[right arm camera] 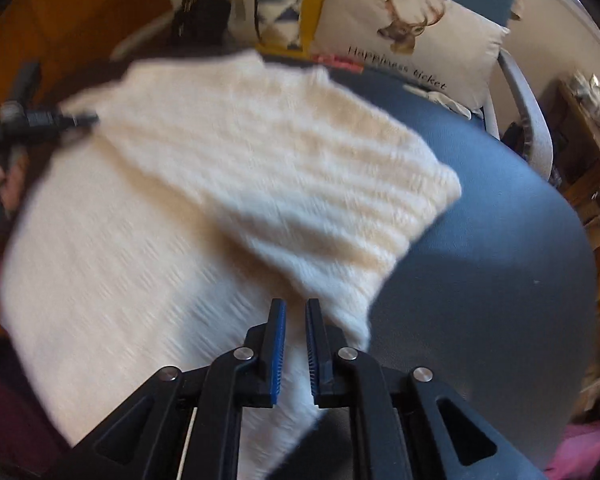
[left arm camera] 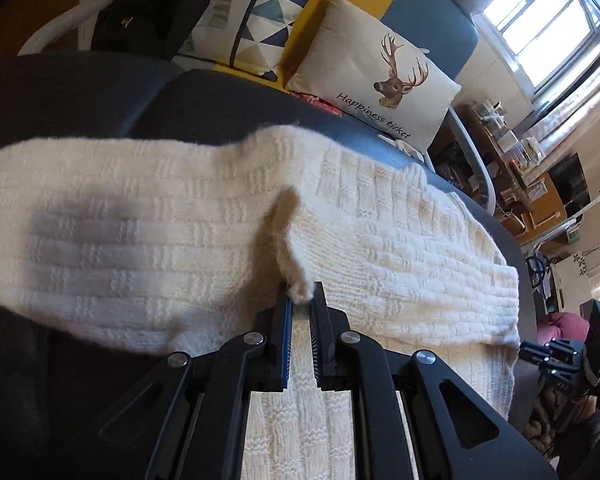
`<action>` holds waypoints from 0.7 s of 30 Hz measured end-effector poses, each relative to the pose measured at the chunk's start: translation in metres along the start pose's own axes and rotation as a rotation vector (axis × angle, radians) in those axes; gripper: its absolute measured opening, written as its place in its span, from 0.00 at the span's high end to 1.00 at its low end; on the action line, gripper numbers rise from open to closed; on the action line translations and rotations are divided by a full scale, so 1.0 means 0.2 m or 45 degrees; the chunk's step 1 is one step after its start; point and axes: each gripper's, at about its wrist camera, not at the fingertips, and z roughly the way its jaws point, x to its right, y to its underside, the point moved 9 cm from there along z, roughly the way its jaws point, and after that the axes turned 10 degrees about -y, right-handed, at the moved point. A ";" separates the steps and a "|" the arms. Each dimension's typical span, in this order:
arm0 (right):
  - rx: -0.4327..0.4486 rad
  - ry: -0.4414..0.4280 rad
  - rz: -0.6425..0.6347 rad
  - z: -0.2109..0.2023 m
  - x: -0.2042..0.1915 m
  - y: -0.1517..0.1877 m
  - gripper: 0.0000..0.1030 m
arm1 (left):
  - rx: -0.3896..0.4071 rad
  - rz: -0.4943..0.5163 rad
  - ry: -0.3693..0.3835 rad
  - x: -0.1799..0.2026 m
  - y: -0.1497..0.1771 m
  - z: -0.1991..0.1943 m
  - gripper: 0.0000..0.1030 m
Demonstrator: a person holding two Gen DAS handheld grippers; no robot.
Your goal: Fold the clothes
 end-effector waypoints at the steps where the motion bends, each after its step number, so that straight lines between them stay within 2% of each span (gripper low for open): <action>1: 0.010 0.017 0.041 0.02 0.02 -0.03 0.90 | 0.001 0.007 -0.003 0.01 0.00 0.00 0.90; 3: -0.003 -0.044 0.153 0.09 0.04 -0.06 0.90 | 0.010 0.024 -0.015 0.03 0.00 -0.01 0.90; 8: -0.211 0.030 0.196 0.17 0.09 0.10 0.93 | 0.000 0.021 -0.046 -0.02 0.03 0.00 0.90; 12: -0.224 0.093 0.224 0.10 0.13 0.12 0.91 | -0.014 -0.002 -0.038 -0.06 0.04 -0.02 0.90; 13: -0.201 0.097 0.238 0.08 0.13 0.11 0.90 | 0.000 -0.007 -0.034 -0.06 0.03 -0.04 0.90; 18: 0.056 0.037 0.276 0.05 0.07 -0.08 0.90 | 0.074 0.018 -0.065 -0.04 0.00 -0.14 0.90; 19: 0.077 0.049 0.287 0.08 0.08 -0.10 0.90 | 0.083 0.026 -0.082 -0.05 -0.01 -0.15 0.90; 21: 0.037 0.196 0.277 0.15 0.13 -0.02 0.90 | 0.096 0.037 -0.113 -0.05 -0.02 -0.16 0.90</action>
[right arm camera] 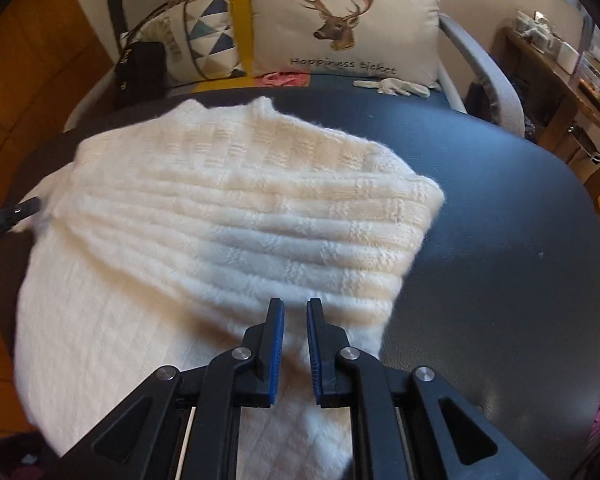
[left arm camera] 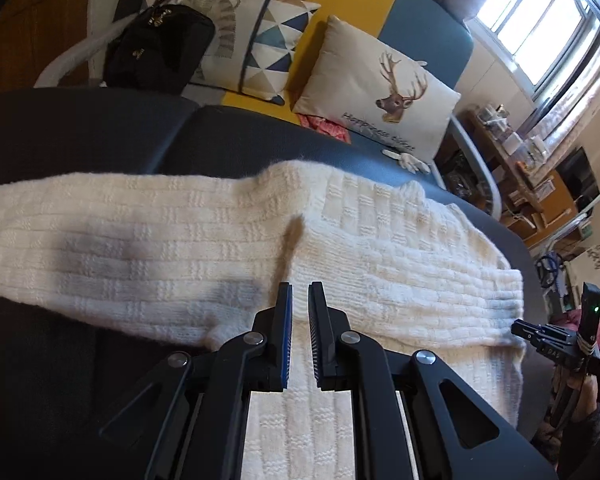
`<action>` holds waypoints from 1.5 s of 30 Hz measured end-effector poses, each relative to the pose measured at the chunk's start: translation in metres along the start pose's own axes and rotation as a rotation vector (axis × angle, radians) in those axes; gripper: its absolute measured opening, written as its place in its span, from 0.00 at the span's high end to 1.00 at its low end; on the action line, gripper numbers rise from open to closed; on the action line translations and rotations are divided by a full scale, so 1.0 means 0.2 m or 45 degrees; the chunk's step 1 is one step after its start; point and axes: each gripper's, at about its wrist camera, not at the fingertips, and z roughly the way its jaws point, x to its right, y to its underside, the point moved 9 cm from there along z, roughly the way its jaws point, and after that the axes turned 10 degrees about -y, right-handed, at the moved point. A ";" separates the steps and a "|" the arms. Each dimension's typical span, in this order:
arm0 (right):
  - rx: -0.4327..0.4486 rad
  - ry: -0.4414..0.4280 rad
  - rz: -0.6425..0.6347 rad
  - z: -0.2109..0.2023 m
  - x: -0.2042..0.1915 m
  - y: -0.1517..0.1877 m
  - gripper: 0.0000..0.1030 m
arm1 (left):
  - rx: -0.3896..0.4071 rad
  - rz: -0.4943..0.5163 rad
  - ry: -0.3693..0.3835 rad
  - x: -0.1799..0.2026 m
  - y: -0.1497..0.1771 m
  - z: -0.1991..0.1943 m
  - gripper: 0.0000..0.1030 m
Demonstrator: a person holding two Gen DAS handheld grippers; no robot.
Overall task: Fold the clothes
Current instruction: 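Open both grippers and withdraw them from the folded sweater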
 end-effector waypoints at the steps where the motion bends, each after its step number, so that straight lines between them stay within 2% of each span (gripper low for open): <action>1: -0.012 0.120 -0.016 0.02 0.06 0.02 0.91 | -0.001 -0.002 -0.007 -0.01 0.00 0.00 0.90; 4: 0.086 0.154 0.068 -0.04 0.12 0.03 0.90 | 0.023 -0.018 -0.009 -0.04 -0.01 -0.01 0.90; 5: 0.120 0.189 0.069 -0.08 0.11 0.02 0.84 | 0.044 -0.023 -0.001 -0.04 -0.02 -0.02 0.90; 7: 0.201 0.196 0.016 -0.15 0.04 0.00 0.84 | 0.070 -0.025 0.014 -0.01 -0.03 -0.03 0.90; 11: 0.176 0.303 -0.057 -0.09 -0.01 0.00 0.81 | 0.041 0.002 0.046 0.16 -0.02 0.03 0.88; 13: 0.140 0.325 -0.024 -0.06 0.01 0.01 0.81 | 0.025 0.037 0.044 0.23 -0.02 0.06 0.88; 18: 0.252 0.340 -0.042 -0.19 -0.05 0.02 0.81 | -0.006 0.105 0.061 0.38 0.01 0.10 0.88; 26: 0.318 0.389 -0.145 -0.25 -0.17 -0.02 0.80 | -0.045 0.106 0.060 0.38 0.04 0.10 0.88; 40: 0.324 0.427 -0.272 -0.24 -0.34 -0.07 0.79 | -0.046 0.096 0.066 0.34 0.06 0.09 0.88; 45: 0.303 0.381 -0.254 -0.22 -0.33 -0.06 0.79 | -0.035 0.091 0.067 0.32 0.05 0.09 0.88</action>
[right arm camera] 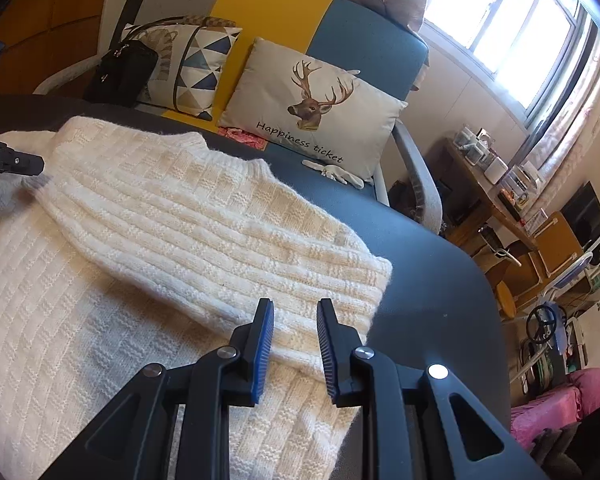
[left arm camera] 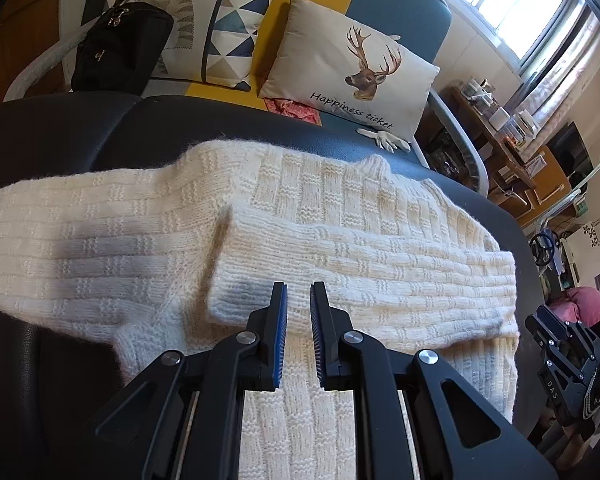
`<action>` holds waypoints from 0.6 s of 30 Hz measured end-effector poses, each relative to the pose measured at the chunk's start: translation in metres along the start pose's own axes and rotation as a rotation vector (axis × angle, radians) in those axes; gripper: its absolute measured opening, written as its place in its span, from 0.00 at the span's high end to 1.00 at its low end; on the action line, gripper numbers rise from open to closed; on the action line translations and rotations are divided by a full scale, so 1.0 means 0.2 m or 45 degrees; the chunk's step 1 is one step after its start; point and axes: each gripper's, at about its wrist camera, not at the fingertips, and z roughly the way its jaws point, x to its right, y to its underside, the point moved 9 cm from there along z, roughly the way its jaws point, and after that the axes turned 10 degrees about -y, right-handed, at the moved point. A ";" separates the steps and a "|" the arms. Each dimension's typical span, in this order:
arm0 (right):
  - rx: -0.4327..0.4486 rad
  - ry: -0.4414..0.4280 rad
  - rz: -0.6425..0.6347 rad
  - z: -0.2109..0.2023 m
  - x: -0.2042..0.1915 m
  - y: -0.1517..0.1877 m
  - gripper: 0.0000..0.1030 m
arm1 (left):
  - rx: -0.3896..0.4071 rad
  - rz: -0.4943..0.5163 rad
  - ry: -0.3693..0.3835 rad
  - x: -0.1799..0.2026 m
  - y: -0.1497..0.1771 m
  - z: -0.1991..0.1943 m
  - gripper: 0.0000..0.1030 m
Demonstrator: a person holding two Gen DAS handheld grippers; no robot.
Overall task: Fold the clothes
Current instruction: 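Open both grippers and withdraw them from the folded sweater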
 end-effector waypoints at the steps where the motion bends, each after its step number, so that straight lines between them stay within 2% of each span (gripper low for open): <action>1: -0.014 -0.056 0.048 0.03 0.02 0.01 0.79 | 0.000 0.003 -0.001 0.00 0.00 0.00 0.88; 2: -0.029 -0.118 0.102 0.06 0.04 0.03 0.79 | -0.001 0.006 -0.004 0.00 0.00 0.01 0.88; 4: -0.154 -0.152 0.199 0.21 0.12 0.12 0.79 | -0.001 0.012 -0.001 0.01 0.00 0.01 0.88; 6: -0.298 -0.119 0.324 0.34 0.27 0.27 0.79 | 0.010 0.016 0.008 0.00 0.00 0.00 0.88; 7: -0.287 -0.151 0.393 0.34 0.34 0.29 0.78 | 0.017 0.017 0.012 -0.01 0.00 -0.01 0.88; 9: -0.284 -0.055 0.484 0.28 0.48 0.31 0.76 | 0.032 0.019 0.021 -0.02 0.00 -0.03 0.88; 12: -0.129 -0.209 0.614 0.14 0.54 0.20 0.75 | 0.041 0.005 0.029 -0.05 -0.03 -0.03 0.88; 14: -0.103 -0.213 0.601 0.13 0.57 0.12 0.75 | 0.046 0.000 0.030 -0.04 -0.06 -0.01 0.88; 17: -0.120 -0.357 0.620 0.25 0.54 0.01 0.75 | 0.030 0.037 0.013 0.00 -0.08 0.04 0.88; 18: -0.156 -0.380 0.618 0.32 0.53 0.00 0.75 | 0.022 0.054 0.004 0.02 -0.08 0.07 0.88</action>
